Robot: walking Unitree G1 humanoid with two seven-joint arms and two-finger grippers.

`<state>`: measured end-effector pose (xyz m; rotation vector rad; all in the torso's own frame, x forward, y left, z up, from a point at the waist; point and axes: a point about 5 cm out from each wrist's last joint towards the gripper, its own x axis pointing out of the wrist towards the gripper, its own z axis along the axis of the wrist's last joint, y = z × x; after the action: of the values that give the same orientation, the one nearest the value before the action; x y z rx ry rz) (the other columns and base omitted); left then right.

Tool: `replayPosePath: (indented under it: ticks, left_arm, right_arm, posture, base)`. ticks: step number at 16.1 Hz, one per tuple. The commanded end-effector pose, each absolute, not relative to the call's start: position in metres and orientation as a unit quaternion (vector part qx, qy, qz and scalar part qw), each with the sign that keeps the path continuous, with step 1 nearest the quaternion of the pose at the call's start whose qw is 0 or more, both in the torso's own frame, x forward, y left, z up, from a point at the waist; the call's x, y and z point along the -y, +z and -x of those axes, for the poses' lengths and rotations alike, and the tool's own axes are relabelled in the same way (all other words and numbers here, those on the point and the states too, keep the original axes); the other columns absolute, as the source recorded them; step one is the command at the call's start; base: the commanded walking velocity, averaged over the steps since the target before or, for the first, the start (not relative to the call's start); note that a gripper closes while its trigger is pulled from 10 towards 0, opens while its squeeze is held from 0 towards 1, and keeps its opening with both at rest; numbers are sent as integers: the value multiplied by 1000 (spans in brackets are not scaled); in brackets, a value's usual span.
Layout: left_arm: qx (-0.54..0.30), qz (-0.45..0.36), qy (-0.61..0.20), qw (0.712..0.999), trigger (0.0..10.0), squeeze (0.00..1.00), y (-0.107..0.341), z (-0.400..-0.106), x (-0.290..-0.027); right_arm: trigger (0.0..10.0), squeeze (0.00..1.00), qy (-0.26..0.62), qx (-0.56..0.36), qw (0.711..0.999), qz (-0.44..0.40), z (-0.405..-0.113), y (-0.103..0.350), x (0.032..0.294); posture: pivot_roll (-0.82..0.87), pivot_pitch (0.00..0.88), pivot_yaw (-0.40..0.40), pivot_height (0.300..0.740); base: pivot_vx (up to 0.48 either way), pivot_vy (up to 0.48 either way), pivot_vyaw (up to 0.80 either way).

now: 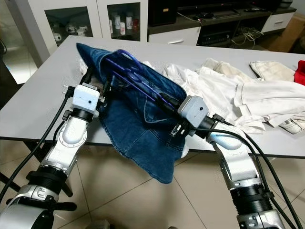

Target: Hang hanger

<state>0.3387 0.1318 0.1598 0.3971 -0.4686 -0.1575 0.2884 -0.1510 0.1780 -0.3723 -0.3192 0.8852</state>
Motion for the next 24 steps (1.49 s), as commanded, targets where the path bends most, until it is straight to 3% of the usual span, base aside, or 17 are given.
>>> replayPosePath:
  ticks: [1,5,6,7,17,24]
  left_arm:
    - [231,-200,-72,950,10000,0,164,-343,-132]
    - [237,-193,-73,949,10000,0,167,-343,-130]
    - [241,-193,-75,948,2941,0,167,-342,-129]
    - [244,-192,-81,947,0,0,167,-341,-128]
    - [250,-207,-107,940,0,0,166,-337,-127]
    - [248,-184,-79,948,0,0,169,-340,-135]
  right_arm:
    - [10000,0,427,174,871,169,-285,188,152]
    - [10000,0,434,161,870,171,-281,180,151]
    - [10000,0,432,160,871,170,-281,180,151]
    - [10000,0,432,159,872,170,-281,180,151]
    - [10000,0,412,144,880,189,-284,172,160]
    - [10000,0,391,100,885,233,-288,156,184]
  posture:
    - [96,0,-25,740]
    - [97,0,-23,740]
    - [97,0,-23,740]
    - [97,0,-22,740]
    - [103,0,-15,740]
    - [104,0,-21,740]
  base:
    - [0,0,0]
    - [0,0,0]
    - [0,0,0]
    - [0,0,0]
    - [0,0,0]
    - [0,0,0]
